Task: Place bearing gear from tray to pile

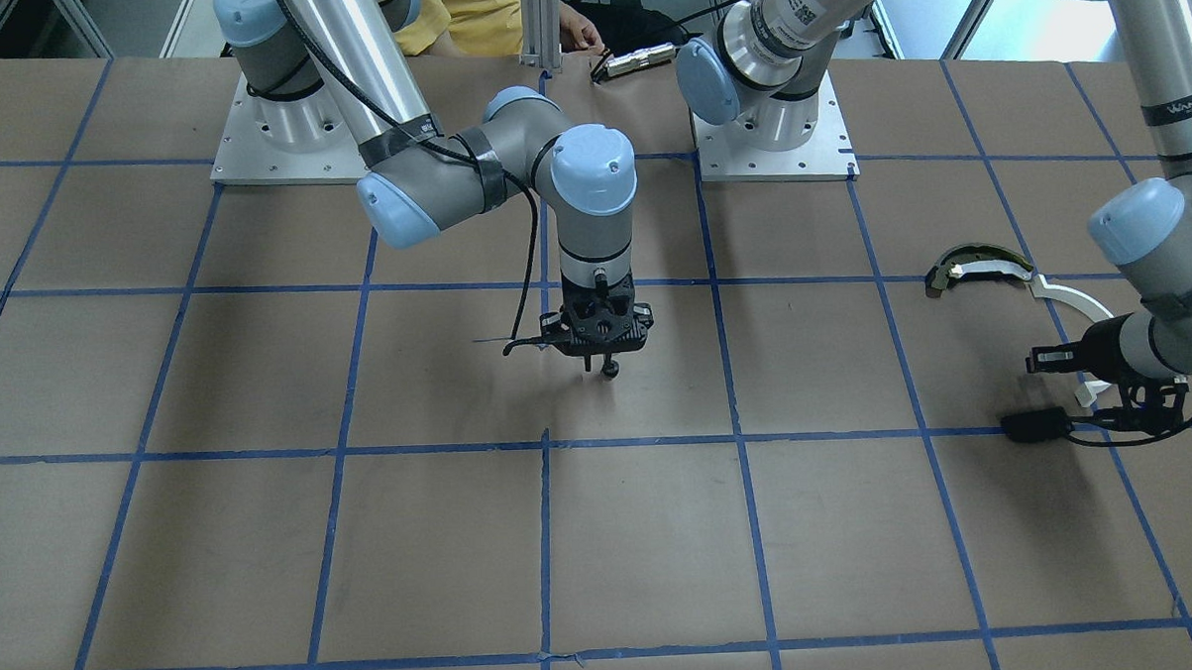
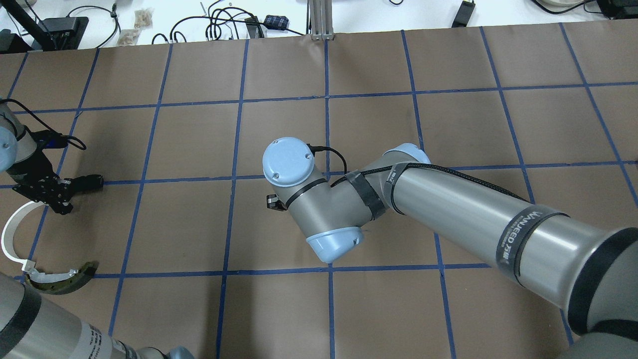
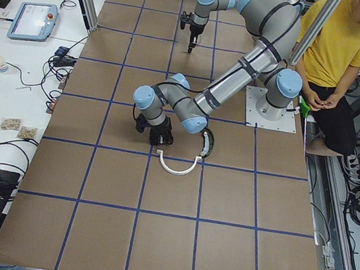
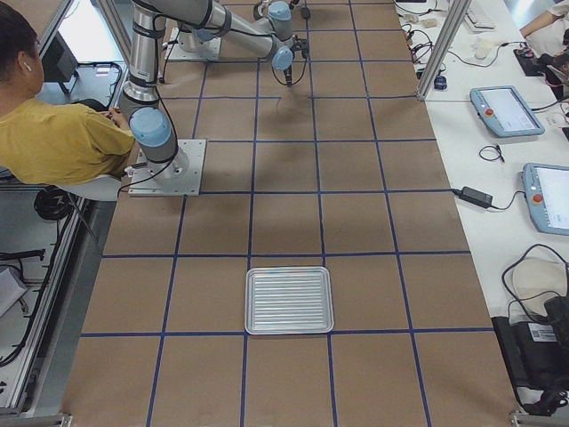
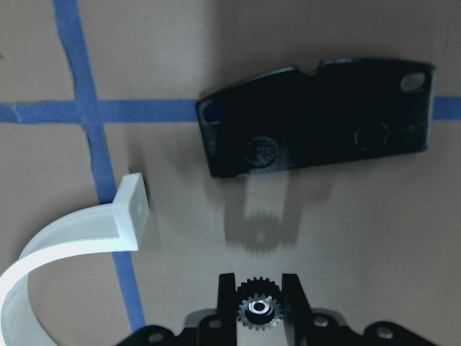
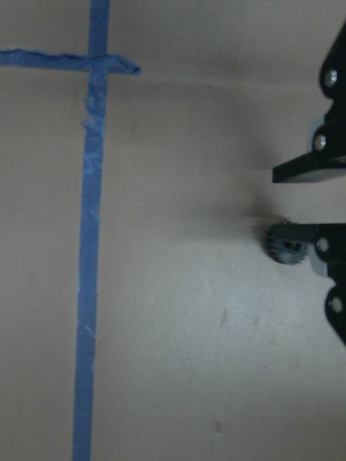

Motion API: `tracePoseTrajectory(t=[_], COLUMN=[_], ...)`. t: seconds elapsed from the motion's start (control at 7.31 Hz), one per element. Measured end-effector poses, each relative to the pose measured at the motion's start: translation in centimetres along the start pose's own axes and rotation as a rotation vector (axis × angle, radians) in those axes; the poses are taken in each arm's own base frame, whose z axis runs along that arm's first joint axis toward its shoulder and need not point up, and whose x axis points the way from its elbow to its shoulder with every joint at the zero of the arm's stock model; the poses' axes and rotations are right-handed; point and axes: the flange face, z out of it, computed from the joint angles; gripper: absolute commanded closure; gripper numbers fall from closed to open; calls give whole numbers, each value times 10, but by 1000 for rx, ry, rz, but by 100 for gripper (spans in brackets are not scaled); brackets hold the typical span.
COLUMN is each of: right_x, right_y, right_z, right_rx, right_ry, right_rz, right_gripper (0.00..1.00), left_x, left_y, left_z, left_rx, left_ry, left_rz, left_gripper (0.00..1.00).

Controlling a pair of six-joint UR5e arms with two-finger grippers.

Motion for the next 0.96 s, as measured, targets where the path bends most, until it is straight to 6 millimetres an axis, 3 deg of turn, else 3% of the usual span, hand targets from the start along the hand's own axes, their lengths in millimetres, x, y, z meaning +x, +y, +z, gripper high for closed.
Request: tracePoseTrajectory(t=[0.27,0.41,0.68,0.82,0.96], right_x=[21,50,138,182,213], right_y=[-45,-77,-121,-130,-130], right_z=[-34,-68,-142,-180,-223], right_rx=[36,35,15,7,-10], right_ry=[-21,-14,20,33,44], right_rz=[59,88,40,20,8], right_gripper=[0,0,0,0,0], left_x=[1,1,2,4,11], left_y=[3,4,6,6,3], left_z=[0,1,0,-6,-20], left_rx=[-15,-20,-24,-19,4], left_ry=[-4,-2,0,-1,-11], left_rz=[0,1,1,3,5], left_gripper=[29,15,1,0,1])
